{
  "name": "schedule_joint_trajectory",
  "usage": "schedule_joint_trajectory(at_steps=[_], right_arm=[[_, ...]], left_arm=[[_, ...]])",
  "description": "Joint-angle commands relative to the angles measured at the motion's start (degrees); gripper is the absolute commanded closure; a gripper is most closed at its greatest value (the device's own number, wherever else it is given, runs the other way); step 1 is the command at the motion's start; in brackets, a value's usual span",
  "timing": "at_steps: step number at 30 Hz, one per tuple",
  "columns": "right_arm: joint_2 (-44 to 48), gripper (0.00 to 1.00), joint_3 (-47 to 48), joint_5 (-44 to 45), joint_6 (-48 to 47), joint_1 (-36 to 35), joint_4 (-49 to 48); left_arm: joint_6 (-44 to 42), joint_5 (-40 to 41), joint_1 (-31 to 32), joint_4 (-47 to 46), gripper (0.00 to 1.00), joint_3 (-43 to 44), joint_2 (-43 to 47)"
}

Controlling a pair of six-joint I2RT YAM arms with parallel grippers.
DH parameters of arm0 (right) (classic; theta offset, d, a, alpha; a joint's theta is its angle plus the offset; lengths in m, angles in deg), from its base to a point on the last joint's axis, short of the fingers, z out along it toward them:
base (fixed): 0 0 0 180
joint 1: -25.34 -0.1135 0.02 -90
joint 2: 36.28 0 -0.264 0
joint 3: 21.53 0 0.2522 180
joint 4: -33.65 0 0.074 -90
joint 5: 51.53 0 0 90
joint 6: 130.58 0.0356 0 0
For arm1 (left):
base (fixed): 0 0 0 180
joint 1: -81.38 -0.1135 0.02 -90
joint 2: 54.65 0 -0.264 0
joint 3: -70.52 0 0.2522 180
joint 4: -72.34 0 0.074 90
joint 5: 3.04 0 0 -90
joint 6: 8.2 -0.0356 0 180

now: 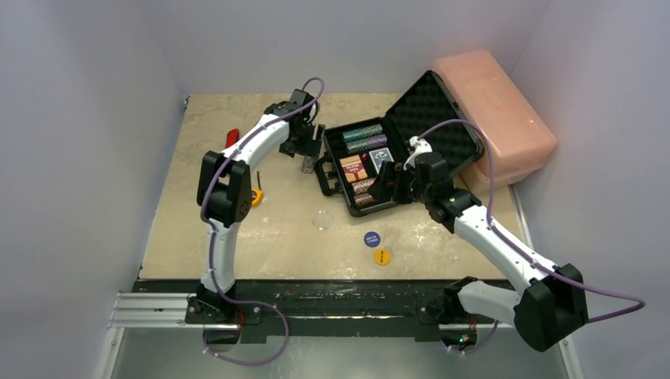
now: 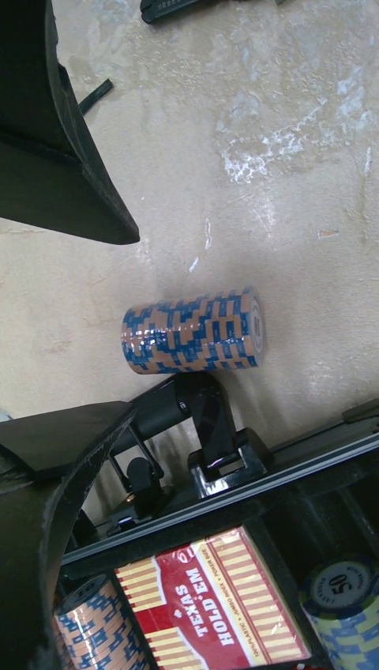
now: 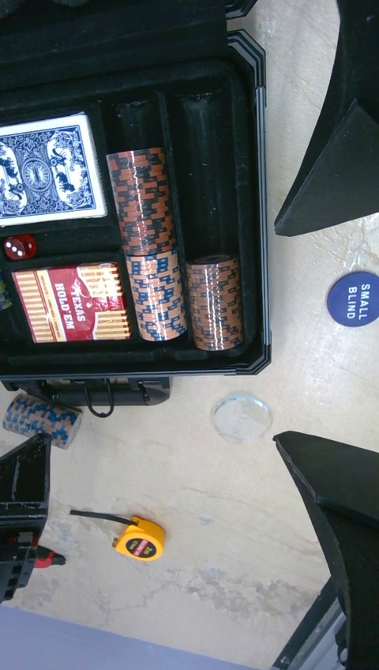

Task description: Pack up texas hold em set

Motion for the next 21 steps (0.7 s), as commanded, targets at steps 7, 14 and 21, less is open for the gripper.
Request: schedule_joint_trajectory(at_steps=[7,14,21], right_arm=[[0.97,0.01,-1.01,-1.51,-0.47,-0.05,-1.66],[0.85,0.01,-0.94,-1.94,-0.9,-0.06,-1.67],[0.35,0.01,-0.73,-2.39,-1.18,-0.07,-1.62]], left_arm=[[0.91,0.58,-0.61,2.06,0.29,4.67,-4.39],[1.77,1.17,-0.61,4.58,0.29,8.11,-8.18],[2.1,1.17,-0.61,6.12,0.33,10.92,-10.81]])
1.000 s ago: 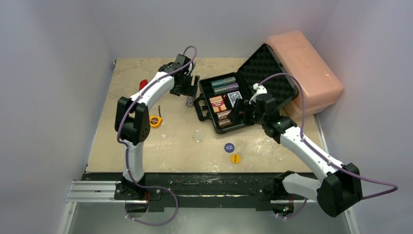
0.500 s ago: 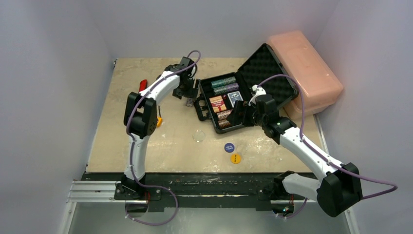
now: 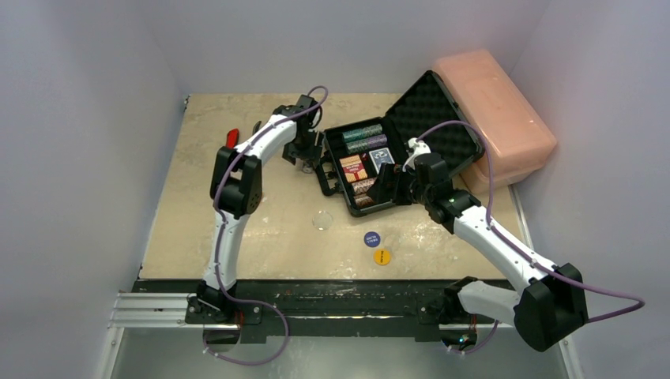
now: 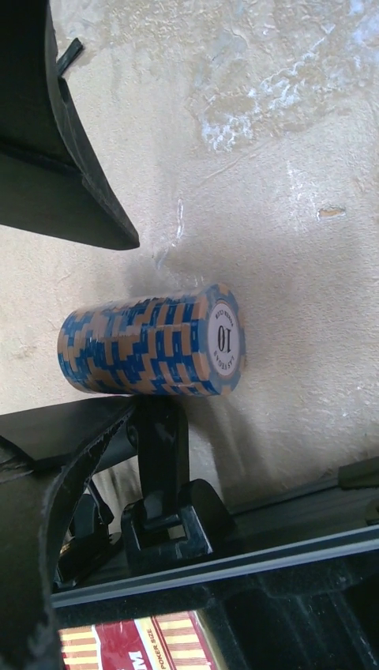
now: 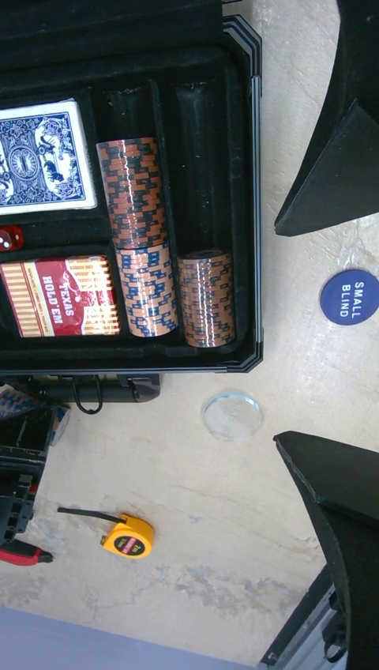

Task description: Pack up texas hold em set

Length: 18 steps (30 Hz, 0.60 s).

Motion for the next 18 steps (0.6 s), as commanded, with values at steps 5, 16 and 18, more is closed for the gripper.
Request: schedule_joint_trajectory(at_steps=[5,16,18], right_arm=[[0.01,0.01,-0.1,-1.06,-0.92,-0.04,-1.7],[-0.27,0.01,-0.25,-0.88,-0.59,0.0,-1.49],[-0.18,0.01,-0.29,-1.0,-0.19,-0.07,-1.55]], left_arm=[[1.26,0.23,-0.55,1.77,0.45,4.44,-2.31],[1.52,-1.48,-0.55,0.72,1.0,3.2,-1.12],[1.53,-1.68,-0.55,-0.31,1.0,1.52,0.65]])
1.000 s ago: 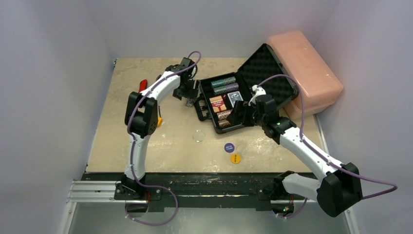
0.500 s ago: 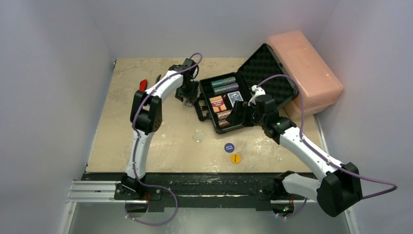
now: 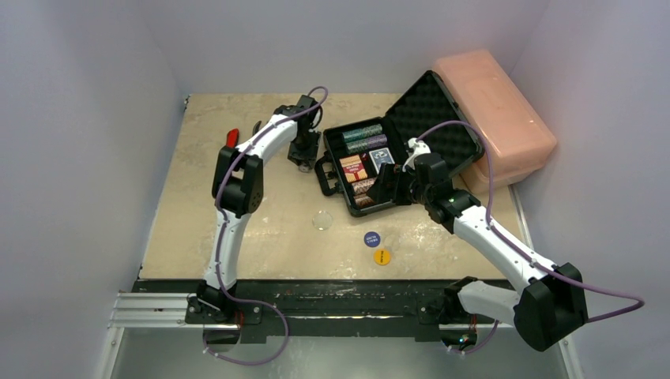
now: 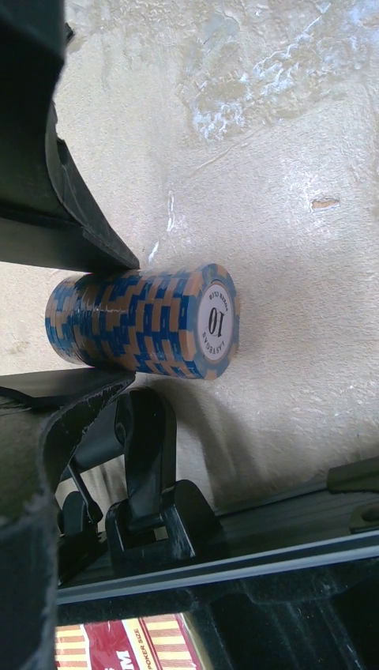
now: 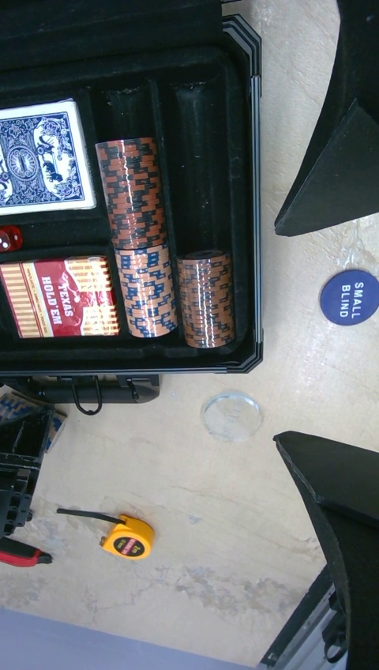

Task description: Pack up texas hold em set

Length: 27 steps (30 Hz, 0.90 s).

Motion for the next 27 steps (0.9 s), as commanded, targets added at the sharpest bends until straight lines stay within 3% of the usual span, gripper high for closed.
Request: schedule_joint_trajectory(at_steps=[1,15,27], right_arm=[[0.02,0.01,-0.37,-1.22,0.05,-0.1,-1.68],[2.23,0.01,-2.12,-7.65,3.95,-0.12,-8.63],[4.95,0.01,-6.29,-12.6,11.15,-0.06,-22.83]], left_arm=[[0.89,-1.3,-0.31,-1.83,1.0,-1.26,3.7],[1.44,-6.75,-0.31,-2.69,1.0,-8.19,18.07],[2.85,-17.84,-0.22,-0.41,1.0,-14.23,30.59]])
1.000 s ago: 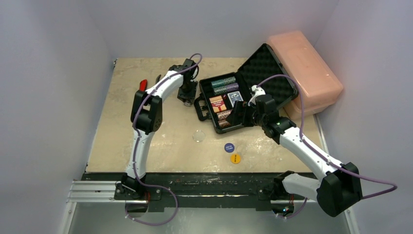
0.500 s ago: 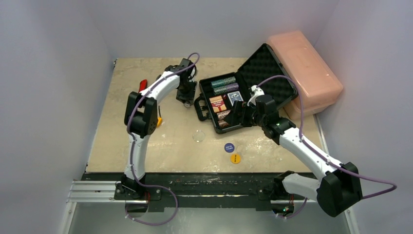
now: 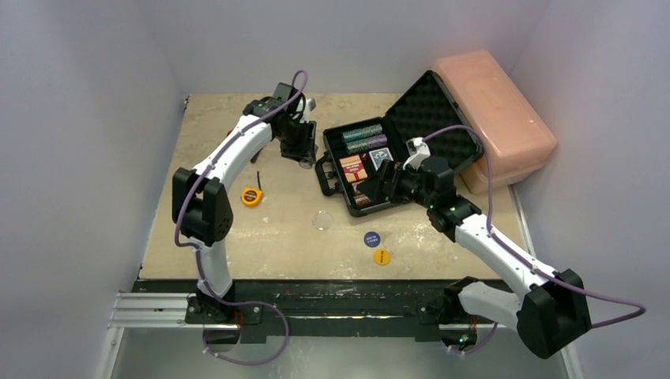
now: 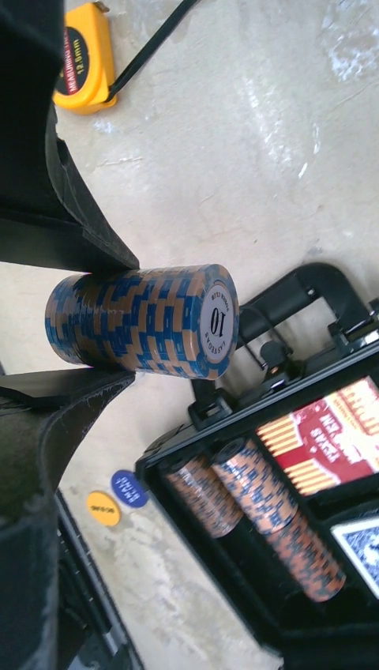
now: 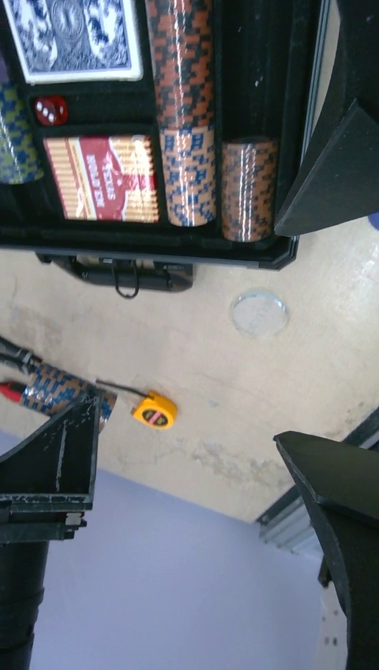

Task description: Pack up texas hold em set

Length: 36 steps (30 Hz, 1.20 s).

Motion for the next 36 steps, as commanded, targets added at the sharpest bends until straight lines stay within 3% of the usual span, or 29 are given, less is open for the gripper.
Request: schedule_joint_trajectory(at_steps=[1,5,17,30,36], right_arm=[[3.16,0.01,-2.48,-4.0,4.29,-0.1,-11.06],[4.56,0.01,-5.3,-5.74,6.63,-0.08,-18.17],[12.82,0.01,-13.42,-7.58,6.52,-0.09,-29.79],[8.42,0.01,-19.07,-18.35,16.52,-0.23,-59.94],[9.12,0.01,-18.37,-20.66,15.91,-0.26,-65.45]], left_arm=[[0.3,-5.96,-0.16,1.27,1.0,1.16,7.01],[0.03,-9.95,-0.16,1.14,1.0,0.42,10.12],[-0.79,-22.55,-0.16,-12.88,1.0,-12.98,21.18],[1.97,-40.11,-0.07,-22.04,1.0,-17.5,26.62],[3.76,-48.67,0.83,-27.42,1.0,-19.42,27.43]])
